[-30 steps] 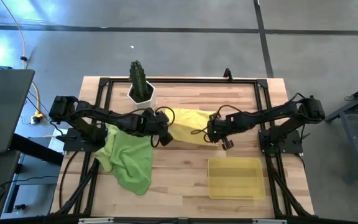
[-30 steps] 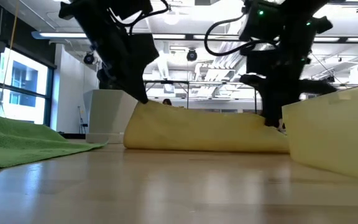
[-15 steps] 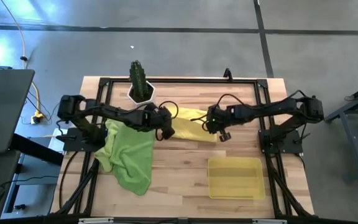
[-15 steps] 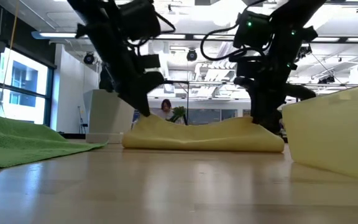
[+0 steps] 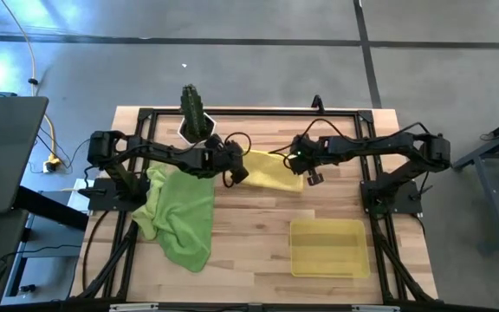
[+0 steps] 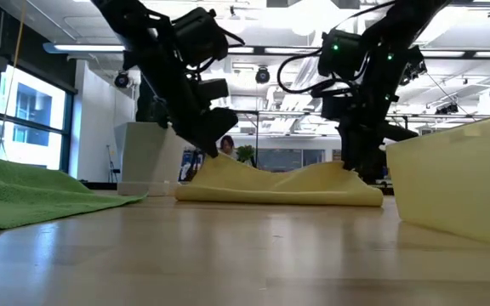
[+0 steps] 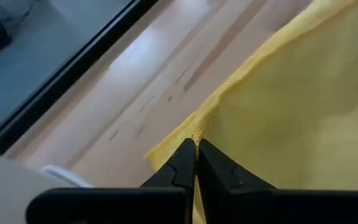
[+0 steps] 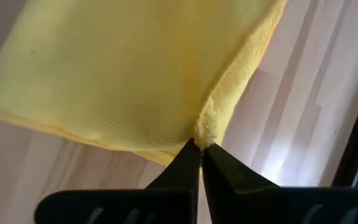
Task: Roll microfiber towels into tight, uniform cylinder then place into a basket
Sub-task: Fold the yellow towel
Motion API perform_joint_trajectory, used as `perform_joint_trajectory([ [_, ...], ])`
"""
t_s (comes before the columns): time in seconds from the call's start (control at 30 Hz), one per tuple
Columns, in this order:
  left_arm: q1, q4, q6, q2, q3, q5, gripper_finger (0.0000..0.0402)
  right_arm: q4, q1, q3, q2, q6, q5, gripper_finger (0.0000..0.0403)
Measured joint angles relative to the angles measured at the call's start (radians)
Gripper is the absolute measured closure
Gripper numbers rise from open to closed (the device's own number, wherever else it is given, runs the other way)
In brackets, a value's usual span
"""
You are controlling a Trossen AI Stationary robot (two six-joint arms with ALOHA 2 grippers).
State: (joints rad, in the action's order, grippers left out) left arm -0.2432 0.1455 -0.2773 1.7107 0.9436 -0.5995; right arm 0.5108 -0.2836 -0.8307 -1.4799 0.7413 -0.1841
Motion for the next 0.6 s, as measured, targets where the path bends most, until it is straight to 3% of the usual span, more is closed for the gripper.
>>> perform_joint_trajectory([
  [0.13,-0.029,-0.043,0.012,-0.001,0.0,0.064,0.04,-0.003,-0.027,0.0,0.0,0.044,0.001,0.0402],
  [0.6,-0.058,-0.064,0.009,0.036,-0.002,0.087,0.04,-0.02,-0.065,0.0,-0.027,0.071,0.0,0.0402],
])
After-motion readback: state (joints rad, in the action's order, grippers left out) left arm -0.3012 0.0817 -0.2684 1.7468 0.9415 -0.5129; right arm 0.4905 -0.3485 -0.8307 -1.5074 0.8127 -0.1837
